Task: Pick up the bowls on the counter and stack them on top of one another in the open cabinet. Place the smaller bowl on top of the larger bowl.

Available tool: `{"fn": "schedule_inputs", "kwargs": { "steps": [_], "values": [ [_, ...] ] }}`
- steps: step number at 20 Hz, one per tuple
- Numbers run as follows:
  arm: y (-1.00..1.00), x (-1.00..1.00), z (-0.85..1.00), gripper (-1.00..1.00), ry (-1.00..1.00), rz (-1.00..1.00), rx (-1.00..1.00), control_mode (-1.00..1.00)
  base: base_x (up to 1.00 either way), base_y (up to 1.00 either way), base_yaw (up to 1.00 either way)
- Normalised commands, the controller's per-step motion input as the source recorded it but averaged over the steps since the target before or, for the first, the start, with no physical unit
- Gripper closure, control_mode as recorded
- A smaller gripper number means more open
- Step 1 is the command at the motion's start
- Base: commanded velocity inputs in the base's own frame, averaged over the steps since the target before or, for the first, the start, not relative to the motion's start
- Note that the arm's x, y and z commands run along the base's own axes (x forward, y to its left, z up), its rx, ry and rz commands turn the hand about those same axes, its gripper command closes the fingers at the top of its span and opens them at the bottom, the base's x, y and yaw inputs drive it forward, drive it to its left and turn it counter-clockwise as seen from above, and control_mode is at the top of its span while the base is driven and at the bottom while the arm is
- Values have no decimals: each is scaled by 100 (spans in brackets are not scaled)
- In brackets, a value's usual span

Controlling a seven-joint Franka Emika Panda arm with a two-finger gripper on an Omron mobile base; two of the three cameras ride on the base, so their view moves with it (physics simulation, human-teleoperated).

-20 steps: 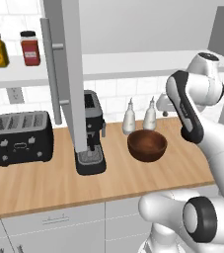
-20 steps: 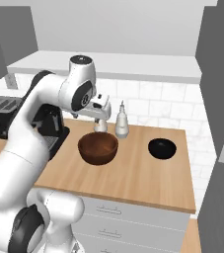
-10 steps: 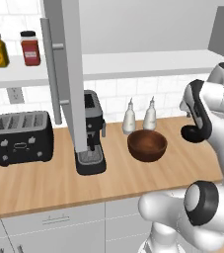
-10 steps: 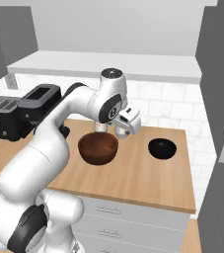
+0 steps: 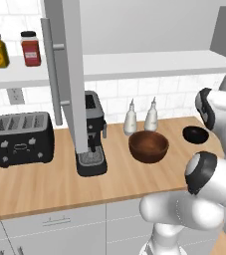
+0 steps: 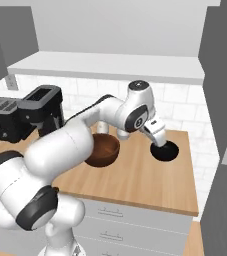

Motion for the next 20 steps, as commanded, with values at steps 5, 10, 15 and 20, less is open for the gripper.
{"fn": "schedule_inputs", "kwargs": {
  "steps": [5, 10, 15, 20],
  "values": [
    [-79, 32, -48, -100, 0, -19, 2, -100, 0, 0, 0],
    [-43, 17, -32, -100, 0, -1, 10, -100, 0, 0, 0],
    [-19, 3, -22, -100, 0, 1, 19, -100, 0, 0, 0],
    [7, 23, -25, -100, 0, 0, 3, -100, 0, 0, 0]
  ]
}}
